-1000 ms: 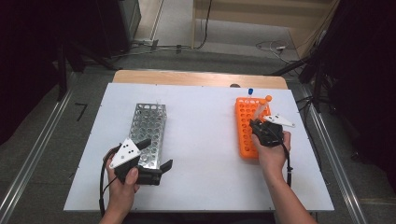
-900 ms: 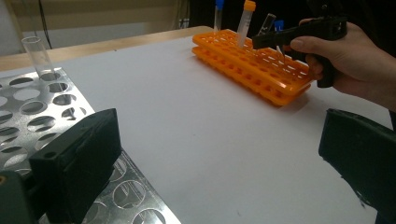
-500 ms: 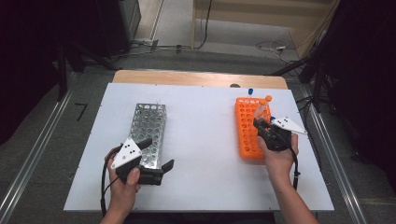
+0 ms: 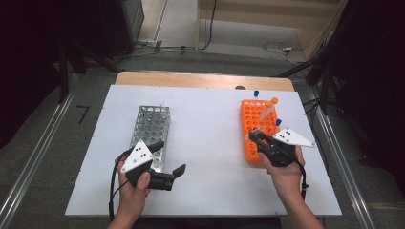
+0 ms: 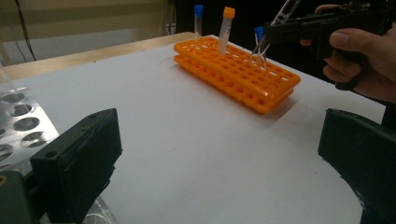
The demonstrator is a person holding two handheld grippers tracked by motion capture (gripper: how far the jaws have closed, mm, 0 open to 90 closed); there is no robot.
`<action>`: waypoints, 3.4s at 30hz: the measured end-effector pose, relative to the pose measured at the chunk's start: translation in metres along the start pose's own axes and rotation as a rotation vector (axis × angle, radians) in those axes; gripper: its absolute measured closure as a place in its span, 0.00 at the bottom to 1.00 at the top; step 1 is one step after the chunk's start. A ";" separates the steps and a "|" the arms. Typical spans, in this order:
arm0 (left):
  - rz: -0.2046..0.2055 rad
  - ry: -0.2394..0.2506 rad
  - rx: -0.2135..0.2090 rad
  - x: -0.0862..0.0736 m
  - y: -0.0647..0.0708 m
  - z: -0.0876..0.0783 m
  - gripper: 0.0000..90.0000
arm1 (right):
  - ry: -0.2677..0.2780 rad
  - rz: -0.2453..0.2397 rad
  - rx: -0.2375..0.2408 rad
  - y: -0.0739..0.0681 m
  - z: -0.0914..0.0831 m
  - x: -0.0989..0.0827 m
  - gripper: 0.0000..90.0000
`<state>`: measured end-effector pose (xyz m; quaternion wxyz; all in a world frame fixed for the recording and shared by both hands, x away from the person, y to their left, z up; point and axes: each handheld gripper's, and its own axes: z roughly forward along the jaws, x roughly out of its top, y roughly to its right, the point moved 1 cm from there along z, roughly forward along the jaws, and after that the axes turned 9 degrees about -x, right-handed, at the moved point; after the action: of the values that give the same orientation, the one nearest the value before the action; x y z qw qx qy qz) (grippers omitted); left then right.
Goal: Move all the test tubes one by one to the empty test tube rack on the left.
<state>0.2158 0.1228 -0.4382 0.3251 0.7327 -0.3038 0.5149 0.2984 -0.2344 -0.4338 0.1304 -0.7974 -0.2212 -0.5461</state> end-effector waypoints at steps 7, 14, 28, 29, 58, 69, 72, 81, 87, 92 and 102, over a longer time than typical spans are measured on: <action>0.006 0.011 -0.026 0.006 0.007 0.006 0.03 | -0.009 -0.024 0.105 -0.022 -0.010 -0.005 0.83; -0.004 0.024 -0.063 0.011 0.012 0.013 0.05 | -0.020 -0.060 0.190 -0.042 -0.013 -0.012 0.83; 0.022 -0.003 -0.131 0.015 0.030 0.038 0.49 | -0.063 -0.147 0.305 -0.077 -0.005 -0.023 0.83; 0.024 -0.007 -0.140 0.014 0.031 0.040 0.50 | -0.066 -0.151 0.311 -0.079 -0.004 -0.024 0.83; 0.085 -0.084 -0.208 0.009 0.047 0.061 0.80 | -0.099 -0.223 0.424 -0.109 -0.004 -0.025 0.83; 0.113 -0.076 -0.172 0.009 0.048 0.059 0.85 | -0.109 -0.206 0.437 -0.108 -0.003 -0.025 0.82; 0.118 -0.073 -0.167 0.010 0.047 0.058 0.85 | -0.109 -0.197 0.441 -0.108 -0.003 -0.025 0.82; 0.082 -0.044 -0.136 0.013 0.038 0.052 0.85 | -0.074 -0.187 0.423 -0.099 -0.008 -0.021 0.55; 0.077 -0.032 -0.102 0.018 0.028 0.044 0.85 | -0.063 -0.144 0.434 -0.084 -0.013 -0.018 0.27; 0.068 -0.020 -0.064 0.021 0.017 0.036 0.85 | -0.068 -0.150 0.426 -0.072 -0.017 -0.020 0.07; 0.043 0.004 0.012 0.032 -0.011 0.019 0.85 | -0.040 -0.113 0.400 -0.039 -0.030 -0.022 0.00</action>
<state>0.2442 0.1105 -0.4144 0.3102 0.7270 -0.3154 0.5252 0.2481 -0.2190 -0.4447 0.2509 -0.7527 -0.3722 -0.4816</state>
